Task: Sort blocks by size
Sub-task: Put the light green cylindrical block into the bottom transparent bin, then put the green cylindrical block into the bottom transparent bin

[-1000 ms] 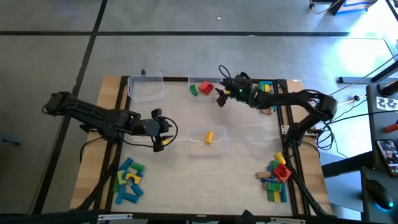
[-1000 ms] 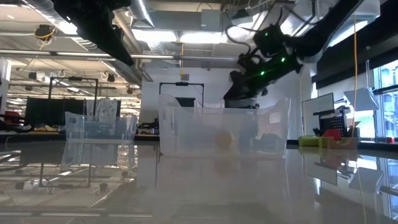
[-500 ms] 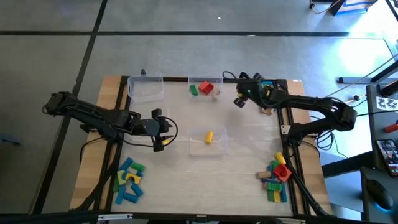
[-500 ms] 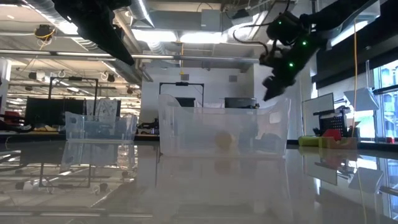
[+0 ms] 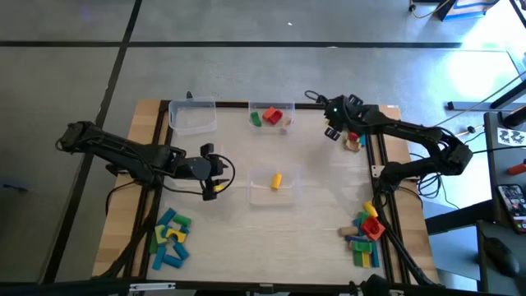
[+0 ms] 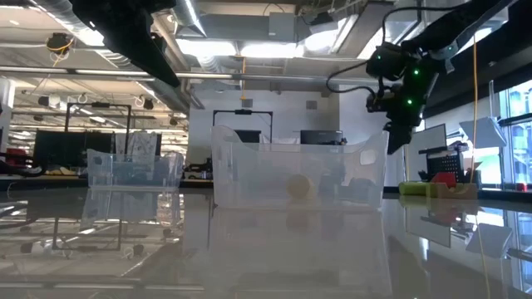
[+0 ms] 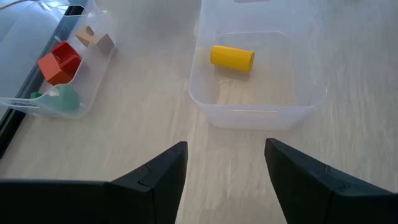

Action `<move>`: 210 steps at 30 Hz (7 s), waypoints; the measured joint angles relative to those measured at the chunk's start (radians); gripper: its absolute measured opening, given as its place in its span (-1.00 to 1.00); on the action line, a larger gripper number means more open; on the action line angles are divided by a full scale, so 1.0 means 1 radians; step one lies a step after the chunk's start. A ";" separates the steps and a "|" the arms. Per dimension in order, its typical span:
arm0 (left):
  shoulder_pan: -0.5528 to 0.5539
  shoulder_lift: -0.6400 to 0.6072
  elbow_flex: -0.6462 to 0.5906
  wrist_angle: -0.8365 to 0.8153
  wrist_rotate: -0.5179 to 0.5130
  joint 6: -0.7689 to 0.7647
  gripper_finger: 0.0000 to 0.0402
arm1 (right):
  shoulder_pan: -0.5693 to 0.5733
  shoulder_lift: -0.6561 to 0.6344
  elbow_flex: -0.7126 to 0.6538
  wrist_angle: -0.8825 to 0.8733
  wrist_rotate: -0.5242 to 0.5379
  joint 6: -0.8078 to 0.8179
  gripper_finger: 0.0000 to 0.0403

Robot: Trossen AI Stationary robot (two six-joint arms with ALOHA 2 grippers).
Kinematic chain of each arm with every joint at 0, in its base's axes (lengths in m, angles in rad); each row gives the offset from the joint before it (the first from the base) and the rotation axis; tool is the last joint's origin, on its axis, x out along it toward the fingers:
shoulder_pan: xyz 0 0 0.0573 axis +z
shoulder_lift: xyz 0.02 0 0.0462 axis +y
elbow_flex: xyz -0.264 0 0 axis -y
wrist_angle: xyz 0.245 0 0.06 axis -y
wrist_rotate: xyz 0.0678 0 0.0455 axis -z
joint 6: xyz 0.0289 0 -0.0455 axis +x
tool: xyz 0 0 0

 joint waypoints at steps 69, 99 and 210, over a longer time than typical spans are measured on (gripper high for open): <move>0.001 0.000 0.000 -0.006 0.000 0.004 0.04 | -0.132 0.501 0.276 -0.356 -0.110 -0.333 -0.38; 0.001 0.000 0.000 -0.007 0.000 0.004 0.04 | 0.342 0.146 0.277 -0.152 -0.362 -0.091 -0.37; -0.571 0.243 -0.173 -0.286 0.404 -0.669 0.04 | 1.066 0.294 0.156 0.713 -0.220 0.426 0.31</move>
